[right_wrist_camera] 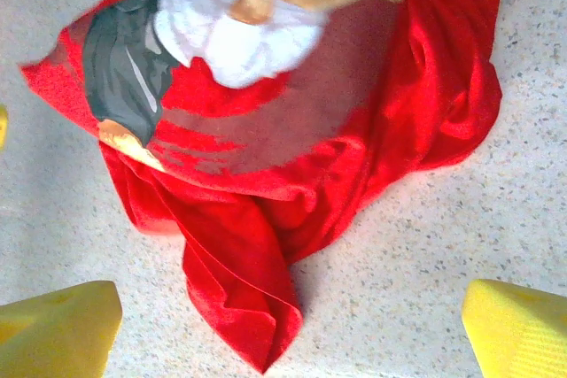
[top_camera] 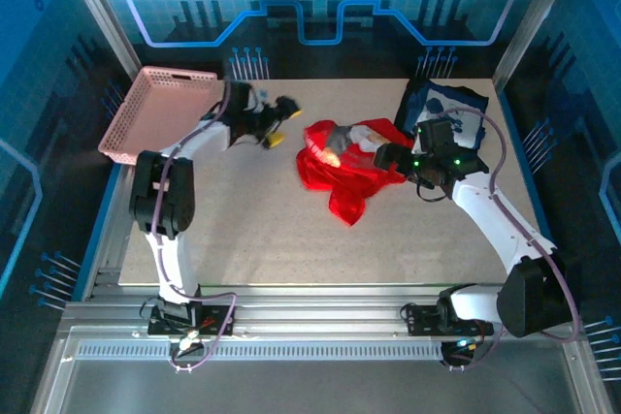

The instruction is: Fold and stack the t-shirts

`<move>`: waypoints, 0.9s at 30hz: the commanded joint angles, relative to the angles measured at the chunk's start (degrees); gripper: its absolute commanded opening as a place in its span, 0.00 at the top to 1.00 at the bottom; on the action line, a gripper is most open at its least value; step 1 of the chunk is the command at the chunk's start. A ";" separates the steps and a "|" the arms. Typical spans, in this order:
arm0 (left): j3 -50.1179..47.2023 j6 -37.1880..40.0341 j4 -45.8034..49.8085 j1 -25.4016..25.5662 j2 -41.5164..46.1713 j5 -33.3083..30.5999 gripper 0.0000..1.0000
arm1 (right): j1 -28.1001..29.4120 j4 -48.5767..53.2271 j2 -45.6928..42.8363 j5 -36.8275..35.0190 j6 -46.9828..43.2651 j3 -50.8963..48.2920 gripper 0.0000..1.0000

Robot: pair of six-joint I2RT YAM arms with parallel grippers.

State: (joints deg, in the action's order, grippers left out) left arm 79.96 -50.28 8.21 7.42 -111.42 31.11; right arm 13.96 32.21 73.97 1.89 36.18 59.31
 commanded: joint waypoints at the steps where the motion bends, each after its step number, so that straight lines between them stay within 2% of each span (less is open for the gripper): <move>1: -2.04 7.04 5.35 0.12 14.78 -1.03 0.01 | 0.69 6.18 1.10 -0.81 -2.98 -0.17 0.00; 4: -7.05 12.41 11.15 0.13 18.67 -2.04 0.01 | -0.66 9.17 2.11 -1.67 -2.82 -1.51 0.00; 8: -16.09 10.95 9.44 0.84 21.28 -0.92 0.01 | -3.61 7.65 3.15 0.18 -2.35 -3.92 0.00; 11: -20.22 9.68 7.13 3.22 21.81 -0.74 0.03 | -5.39 5.99 5.14 0.99 -3.32 -4.12 0.00; 14: -20.54 8.92 5.33 6.64 19.33 -0.53 0.10 | -6.26 4.12 9.05 1.99 -3.93 -3.92 0.02; 16: -19.89 8.36 4.34 8.06 16.80 -0.48 0.19 | -6.81 2.06 11.75 2.60 -3.79 -3.99 0.05; 19: -19.68 6.32 0.61 8.74 13.20 -0.08 0.30 | -8.24 -3.47 15.18 4.29 -0.90 -5.14 0.15; 23: -16.54 5.84 -0.68 9.52 7.54 -0.73 0.39 | -8.80 -8.53 20.41 3.74 1.66 -4.04 0.28; 27: -12.79 5.50 -0.80 10.29 2.18 -0.80 0.48 | -9.03 -10.04 26.14 3.05 3.33 -0.80 0.36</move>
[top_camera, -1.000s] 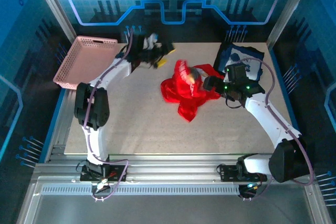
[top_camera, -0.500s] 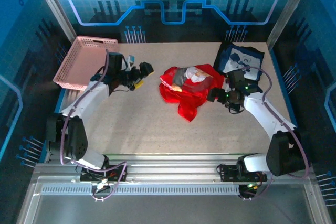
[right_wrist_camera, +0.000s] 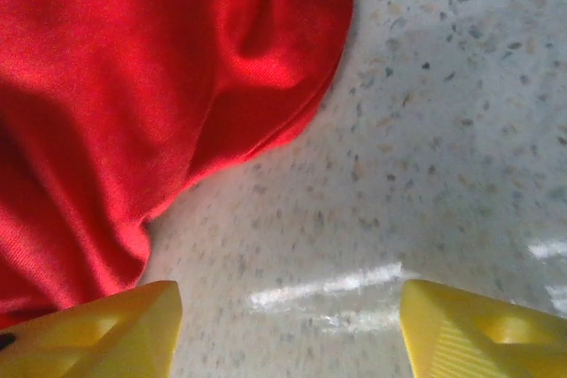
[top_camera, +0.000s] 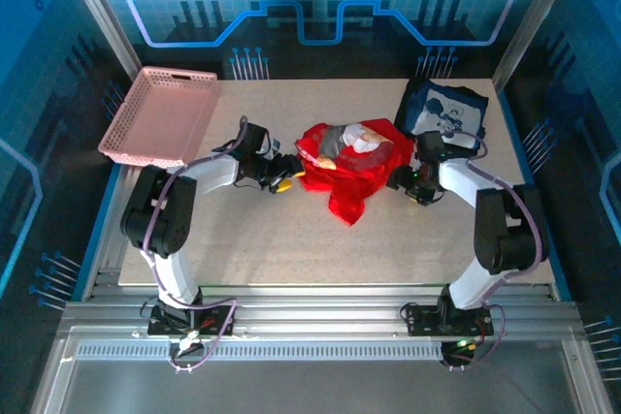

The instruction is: Fold and stack the t-shirts

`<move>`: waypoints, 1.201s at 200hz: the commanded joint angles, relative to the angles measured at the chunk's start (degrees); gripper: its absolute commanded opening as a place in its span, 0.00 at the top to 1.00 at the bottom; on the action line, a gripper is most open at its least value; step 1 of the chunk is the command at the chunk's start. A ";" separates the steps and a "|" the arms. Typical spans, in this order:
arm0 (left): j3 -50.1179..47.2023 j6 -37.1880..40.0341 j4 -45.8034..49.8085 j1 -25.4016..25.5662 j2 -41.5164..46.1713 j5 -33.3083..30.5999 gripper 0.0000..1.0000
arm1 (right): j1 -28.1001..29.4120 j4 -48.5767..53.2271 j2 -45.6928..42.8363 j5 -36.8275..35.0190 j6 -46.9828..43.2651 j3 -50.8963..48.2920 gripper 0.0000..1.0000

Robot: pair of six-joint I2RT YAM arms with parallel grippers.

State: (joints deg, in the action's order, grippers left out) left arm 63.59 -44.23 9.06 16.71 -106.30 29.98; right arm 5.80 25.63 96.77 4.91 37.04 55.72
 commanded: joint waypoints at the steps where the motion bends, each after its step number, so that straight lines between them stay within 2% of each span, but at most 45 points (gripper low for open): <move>1: 4.49 -0.80 -1.84 1.20 -4.34 0.36 0.51 | -0.96 -3.78 4.35 -0.01 2.92 3.52 0.36; 61: 10.49 -2.20 -1.79 3.66 -11.96 0.98 0.58 | -2.02 -2.43 11.70 -0.34 4.88 11.19 0.41; 99: 11.64 -2.89 -1.57 4.12 -14.77 0.74 0.74 | -2.05 -1.27 16.29 -0.08 5.68 16.26 0.47; 156: 12.15 -0.80 1.12 3.80 -13.17 -1.17 1.00 | -2.89 2.10 21.28 0.63 5.92 25.82 0.56; 223: 11.51 0.21 1.05 3.33 -9.98 -1.52 1.00 | -4.10 7.59 25.15 0.62 4.67 33.78 0.56; 240: 11.67 0.30 1.05 3.24 -9.54 -1.35 1.00 | -4.12 10.09 26.54 0.25 3.76 36.03 0.61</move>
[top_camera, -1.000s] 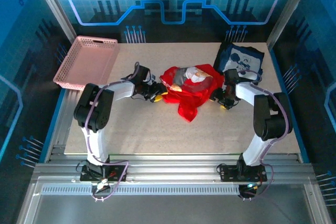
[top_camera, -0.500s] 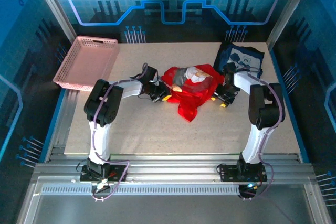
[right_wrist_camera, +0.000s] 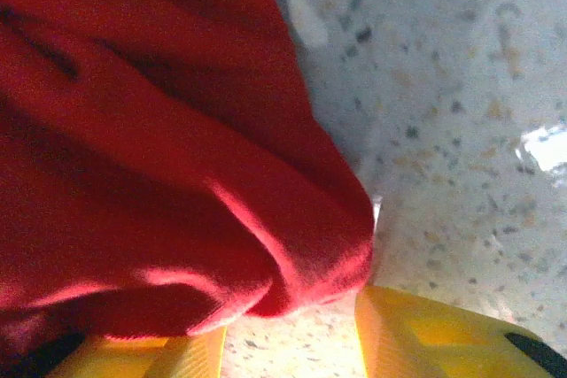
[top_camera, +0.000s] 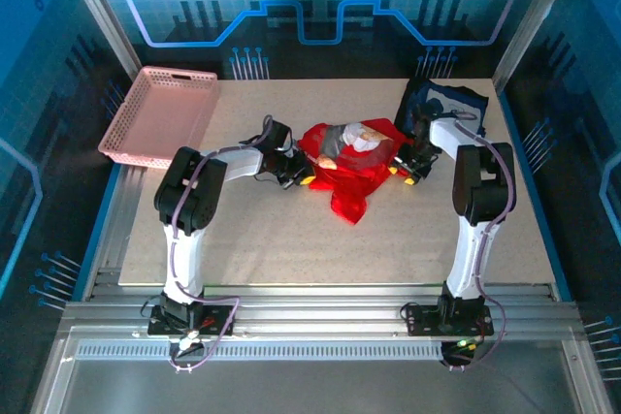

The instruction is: Fold and stack the t-shirts

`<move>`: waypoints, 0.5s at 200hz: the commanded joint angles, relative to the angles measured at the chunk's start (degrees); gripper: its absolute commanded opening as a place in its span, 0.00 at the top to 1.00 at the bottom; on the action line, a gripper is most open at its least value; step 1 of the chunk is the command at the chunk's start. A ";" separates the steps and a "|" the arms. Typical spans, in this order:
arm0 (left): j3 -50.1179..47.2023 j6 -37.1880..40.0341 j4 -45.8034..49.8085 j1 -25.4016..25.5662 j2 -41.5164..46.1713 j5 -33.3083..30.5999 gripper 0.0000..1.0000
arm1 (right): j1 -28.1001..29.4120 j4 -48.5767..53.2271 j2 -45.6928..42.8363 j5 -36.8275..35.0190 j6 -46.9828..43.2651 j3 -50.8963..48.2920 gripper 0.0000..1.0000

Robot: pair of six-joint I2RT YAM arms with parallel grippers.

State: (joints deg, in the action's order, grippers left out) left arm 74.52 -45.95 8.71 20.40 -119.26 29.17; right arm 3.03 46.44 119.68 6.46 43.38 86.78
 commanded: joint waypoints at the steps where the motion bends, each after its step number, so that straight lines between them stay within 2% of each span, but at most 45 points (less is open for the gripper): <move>1: 0.77 2.11 1.40 -0.45 3.46 -0.53 1.00 | -1.35 -10.56 3.68 -1.38 -2.59 5.06 0.62; 20: 0.62 1.92 0.81 -0.63 4.12 -0.02 1.00 | -1.57 -10.53 4.04 -1.97 -2.22 4.68 0.73; 52: -0.31 2.40 0.57 -1.71 6.82 0.36 1.00 | -2.56 -13.59 1.67 -1.14 -1.86 2.90 1.00; 100: -4.25 2.95 1.25 -6.15 19.05 -0.83 1.00 | -2.74 -14.80 -11.30 2.75 -5.48 0.34 1.00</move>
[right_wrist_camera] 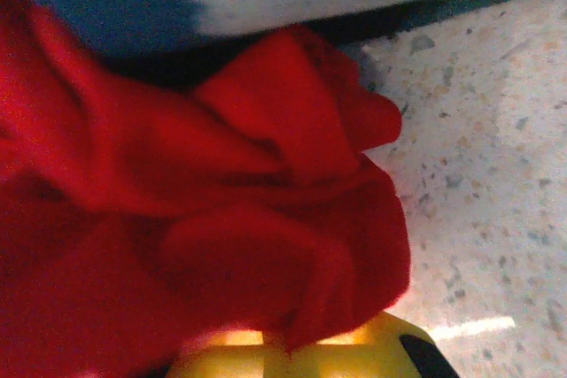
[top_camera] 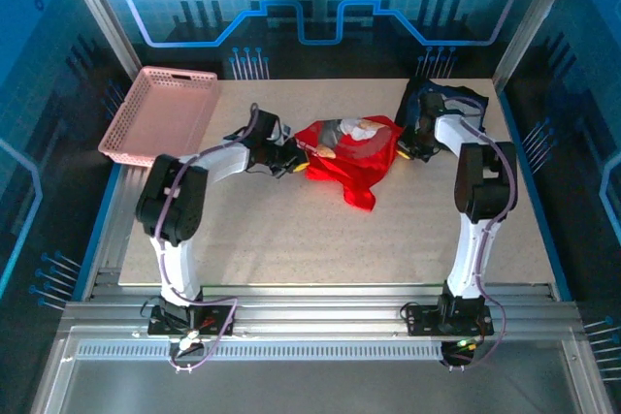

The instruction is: Fold and stack the t-shirts

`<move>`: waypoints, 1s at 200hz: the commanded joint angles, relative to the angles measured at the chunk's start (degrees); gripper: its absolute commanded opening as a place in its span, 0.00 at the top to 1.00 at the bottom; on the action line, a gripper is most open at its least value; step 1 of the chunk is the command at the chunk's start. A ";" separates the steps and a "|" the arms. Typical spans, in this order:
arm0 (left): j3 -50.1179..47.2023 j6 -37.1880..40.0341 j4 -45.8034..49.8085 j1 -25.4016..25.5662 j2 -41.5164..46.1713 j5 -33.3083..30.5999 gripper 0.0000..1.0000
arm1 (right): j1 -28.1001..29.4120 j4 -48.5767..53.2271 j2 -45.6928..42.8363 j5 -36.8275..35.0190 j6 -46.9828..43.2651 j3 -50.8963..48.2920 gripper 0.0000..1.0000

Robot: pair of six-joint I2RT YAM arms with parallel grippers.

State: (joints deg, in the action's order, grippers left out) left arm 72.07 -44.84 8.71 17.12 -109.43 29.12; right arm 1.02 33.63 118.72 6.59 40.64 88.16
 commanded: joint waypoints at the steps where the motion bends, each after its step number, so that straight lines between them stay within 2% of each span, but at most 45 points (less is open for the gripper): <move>1: -1.82 1.89 1.32 -2.97 9.57 -0.80 1.00 | -0.74 -1.95 -10.69 2.67 -2.84 -1.09 1.00; 40: -2.86 4.15 4.33 -7.58 20.68 -0.97 1.00 | -1.33 -0.31 -25.10 5.48 -5.82 -3.33 1.00; 98: -5.69 5.59 6.14 -14.05 33.47 0.56 1.00 | -5.62 3.10 -41.78 11.96 -3.80 -4.49 1.00; 142: -8.29 5.55 6.50 -14.60 41.09 -0.52 1.00 | -6.38 10.47 -47.90 15.88 -4.76 -3.85 1.00; 170: -13.90 6.26 9.71 -15.04 43.07 -3.63 1.00 | -7.18 11.80 -51.42 14.70 -4.38 -12.40 1.00; 200: -21.19 5.57 6.98 -14.93 42.57 -3.20 1.00 | -8.30 9.91 -49.48 16.43 -3.52 -20.92 1.00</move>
State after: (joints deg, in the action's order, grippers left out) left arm 56.23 -40.07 15.42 3.05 -66.17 27.51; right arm -5.58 42.68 66.74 21.54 36.56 72.84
